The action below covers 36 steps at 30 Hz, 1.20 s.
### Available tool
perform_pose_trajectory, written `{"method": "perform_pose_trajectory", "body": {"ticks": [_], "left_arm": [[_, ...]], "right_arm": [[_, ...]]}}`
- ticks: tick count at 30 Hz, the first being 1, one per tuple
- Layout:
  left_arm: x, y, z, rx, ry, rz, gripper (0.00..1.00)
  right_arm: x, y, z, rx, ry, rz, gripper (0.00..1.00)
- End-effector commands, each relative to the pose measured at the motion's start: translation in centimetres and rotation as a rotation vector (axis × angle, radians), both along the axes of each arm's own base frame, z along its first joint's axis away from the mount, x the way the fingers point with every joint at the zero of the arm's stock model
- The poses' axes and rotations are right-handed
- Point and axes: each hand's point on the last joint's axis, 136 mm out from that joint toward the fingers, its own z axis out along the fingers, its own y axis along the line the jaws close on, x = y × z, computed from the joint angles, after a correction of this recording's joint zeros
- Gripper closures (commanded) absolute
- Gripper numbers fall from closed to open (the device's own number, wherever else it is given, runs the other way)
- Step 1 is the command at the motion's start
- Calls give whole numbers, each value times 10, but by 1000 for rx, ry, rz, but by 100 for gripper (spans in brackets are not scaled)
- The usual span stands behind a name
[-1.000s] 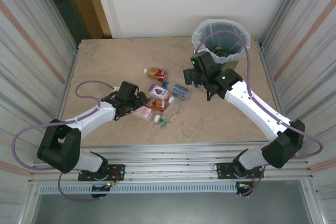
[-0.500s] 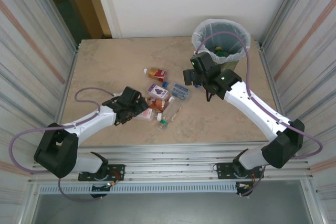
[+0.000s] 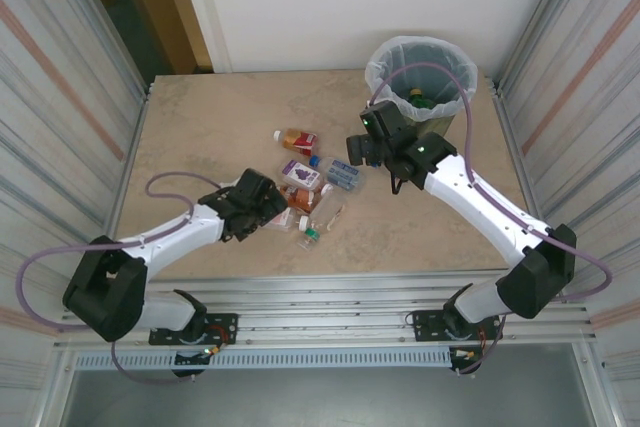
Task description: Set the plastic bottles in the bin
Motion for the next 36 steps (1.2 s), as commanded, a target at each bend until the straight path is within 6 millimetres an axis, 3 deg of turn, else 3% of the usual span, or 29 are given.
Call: {"method": "perform_pose_trajectory", "body": {"ticks": [1,9,17,27,36], "left_arm": [[3,-8,-8,-32,22,23,1],[13,-15,-20,-34,44,11,1],[27,0,-24,-7,29,31,3],[22,13,-39,51,92,25,7],[18,28,-40,93,102,28,23]], "right_arm": [[-6,-1,-7,-9,27,0,2],[-12,-8,-9,19,20,-21,2],[-13,-8,-12,29,29,-30,2],[-11,-5,-12,50,36,-33,2],[-10,-3,-10,57,34,-35,2]]}}
